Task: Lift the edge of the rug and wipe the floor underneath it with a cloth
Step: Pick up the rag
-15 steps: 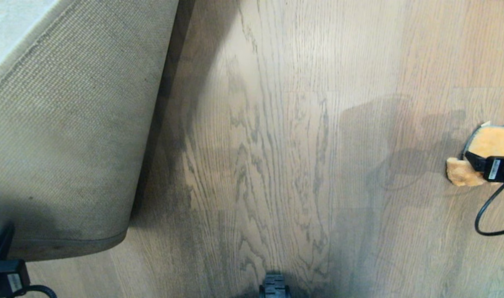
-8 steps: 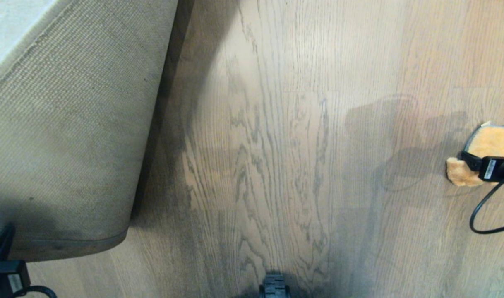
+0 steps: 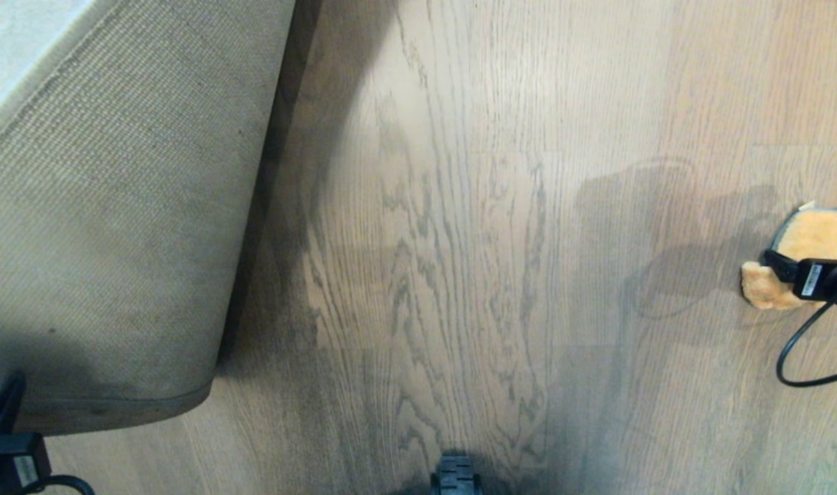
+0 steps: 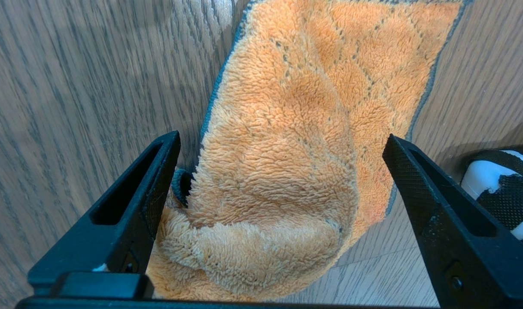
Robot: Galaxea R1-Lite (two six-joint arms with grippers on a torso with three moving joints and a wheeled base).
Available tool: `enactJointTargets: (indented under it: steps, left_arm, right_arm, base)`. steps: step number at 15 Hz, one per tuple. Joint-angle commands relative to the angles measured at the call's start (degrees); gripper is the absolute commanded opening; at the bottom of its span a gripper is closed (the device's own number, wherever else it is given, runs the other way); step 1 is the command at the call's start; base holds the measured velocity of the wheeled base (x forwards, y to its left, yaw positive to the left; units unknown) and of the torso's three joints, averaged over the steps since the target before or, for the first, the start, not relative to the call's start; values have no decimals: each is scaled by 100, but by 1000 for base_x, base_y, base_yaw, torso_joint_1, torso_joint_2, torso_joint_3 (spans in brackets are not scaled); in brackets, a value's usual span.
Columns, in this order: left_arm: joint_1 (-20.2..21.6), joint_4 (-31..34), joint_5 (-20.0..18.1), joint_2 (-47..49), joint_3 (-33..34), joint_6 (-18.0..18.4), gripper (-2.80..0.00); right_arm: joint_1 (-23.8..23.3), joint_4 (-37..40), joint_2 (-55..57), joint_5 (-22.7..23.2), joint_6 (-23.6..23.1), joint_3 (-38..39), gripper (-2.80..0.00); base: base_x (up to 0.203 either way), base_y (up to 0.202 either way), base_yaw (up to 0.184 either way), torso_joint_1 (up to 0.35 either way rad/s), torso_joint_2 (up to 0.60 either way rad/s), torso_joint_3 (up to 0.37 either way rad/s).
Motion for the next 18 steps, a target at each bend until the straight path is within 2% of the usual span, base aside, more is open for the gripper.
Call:
enactJointTargets:
  steps: [1,18]
  left_arm:
    - [1,-25,23,10,1,11,-280]
    - [1,-34,23,1,1,11,-280]
  right_arm:
    - [-1,-40,27,15,0,11,-280]
    - [-1,-83,18,50,-9,-6,-280]
  base:
    - [0,0,0,0,0,0]
    - [0,0,0,0,0,0]
